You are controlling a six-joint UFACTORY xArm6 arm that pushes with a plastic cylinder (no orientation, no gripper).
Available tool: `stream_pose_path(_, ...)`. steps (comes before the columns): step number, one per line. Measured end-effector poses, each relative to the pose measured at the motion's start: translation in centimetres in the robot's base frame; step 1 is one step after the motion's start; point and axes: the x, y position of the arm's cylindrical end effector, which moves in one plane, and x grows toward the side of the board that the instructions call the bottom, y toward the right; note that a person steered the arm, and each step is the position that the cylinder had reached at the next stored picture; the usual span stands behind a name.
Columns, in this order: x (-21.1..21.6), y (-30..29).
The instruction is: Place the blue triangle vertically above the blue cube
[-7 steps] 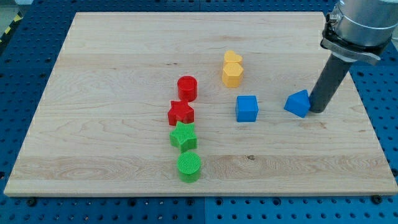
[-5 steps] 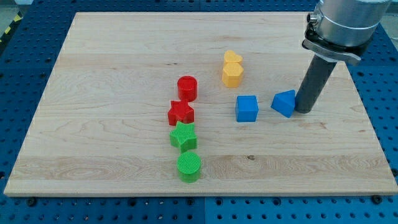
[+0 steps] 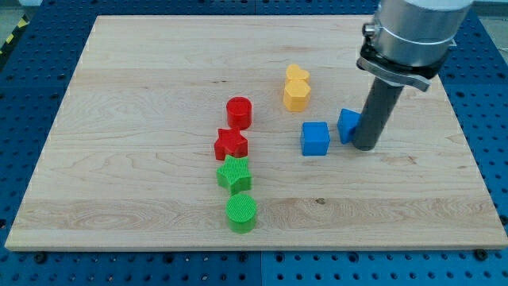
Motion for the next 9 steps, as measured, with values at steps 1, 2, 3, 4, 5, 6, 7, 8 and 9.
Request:
stream_pose_path(1,-0.9,-0.8)
stream_pose_path(2,-0.8,0.3)
stream_pose_path(3,-0.6,3.6)
stream_pose_path(4,-1.3,4.4)
stream_pose_path(5,-3.0,3.3)
stream_pose_path(6,-3.2,1.6)
stream_pose_path(7,-3.2,-0.2)
stream_pose_path(8,-3.3,-2.3)
stream_pose_path(9,-3.4,-3.1)
